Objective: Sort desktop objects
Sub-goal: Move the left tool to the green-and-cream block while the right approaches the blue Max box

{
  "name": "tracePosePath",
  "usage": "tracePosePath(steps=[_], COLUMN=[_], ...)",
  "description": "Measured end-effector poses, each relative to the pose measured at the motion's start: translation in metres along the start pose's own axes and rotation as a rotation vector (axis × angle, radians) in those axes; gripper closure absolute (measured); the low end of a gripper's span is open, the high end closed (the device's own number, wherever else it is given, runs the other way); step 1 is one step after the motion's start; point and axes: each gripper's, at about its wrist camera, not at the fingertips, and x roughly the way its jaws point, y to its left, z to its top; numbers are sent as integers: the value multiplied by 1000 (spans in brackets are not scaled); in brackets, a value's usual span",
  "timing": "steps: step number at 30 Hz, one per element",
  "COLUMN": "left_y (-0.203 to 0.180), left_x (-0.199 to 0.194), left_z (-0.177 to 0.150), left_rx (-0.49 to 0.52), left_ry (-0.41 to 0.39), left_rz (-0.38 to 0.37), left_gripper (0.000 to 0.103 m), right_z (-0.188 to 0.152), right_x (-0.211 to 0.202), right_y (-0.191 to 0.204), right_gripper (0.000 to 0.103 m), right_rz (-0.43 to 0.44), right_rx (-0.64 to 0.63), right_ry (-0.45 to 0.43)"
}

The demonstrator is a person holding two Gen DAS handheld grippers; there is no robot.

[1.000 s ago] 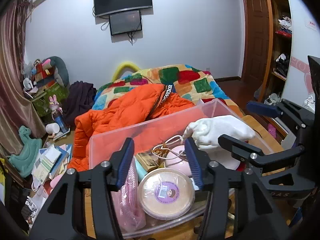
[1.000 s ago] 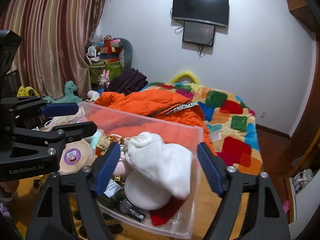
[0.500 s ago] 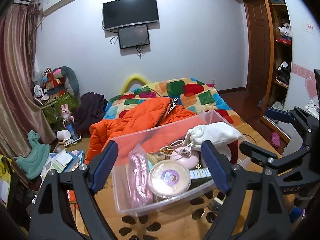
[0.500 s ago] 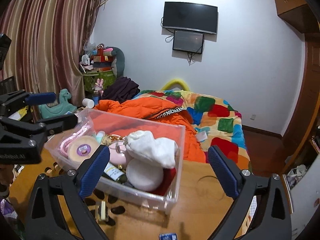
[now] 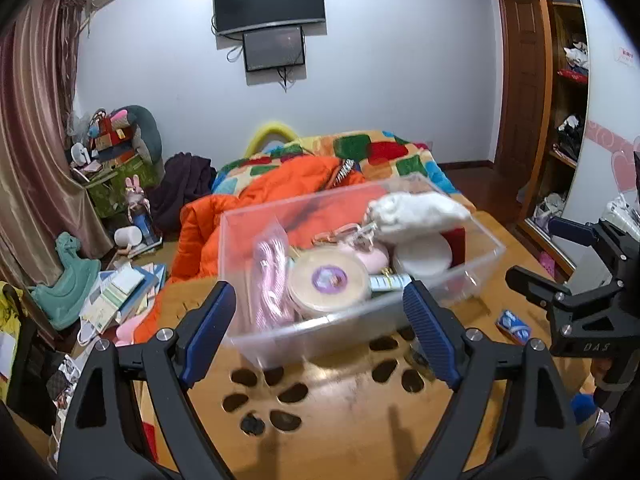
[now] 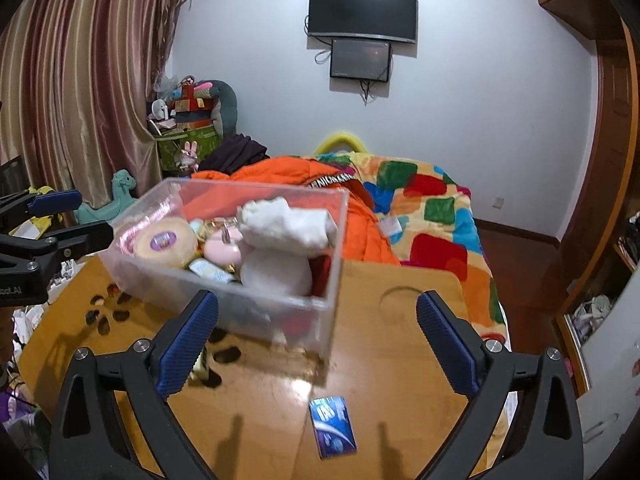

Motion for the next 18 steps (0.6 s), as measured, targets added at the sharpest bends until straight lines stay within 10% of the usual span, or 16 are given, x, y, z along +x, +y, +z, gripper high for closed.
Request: tracePosePath(steps=[18], left_y=[-58], left_x=[40], left_z=[-51], left_rx=[135], left_ry=[153], left_rz=[-117], left_gripper=[21], right_z=[-68], right_x=[13], right_y=[-35], right_gripper=[6], right_rz=[70], right_rx=[-5], right_ry=[162])
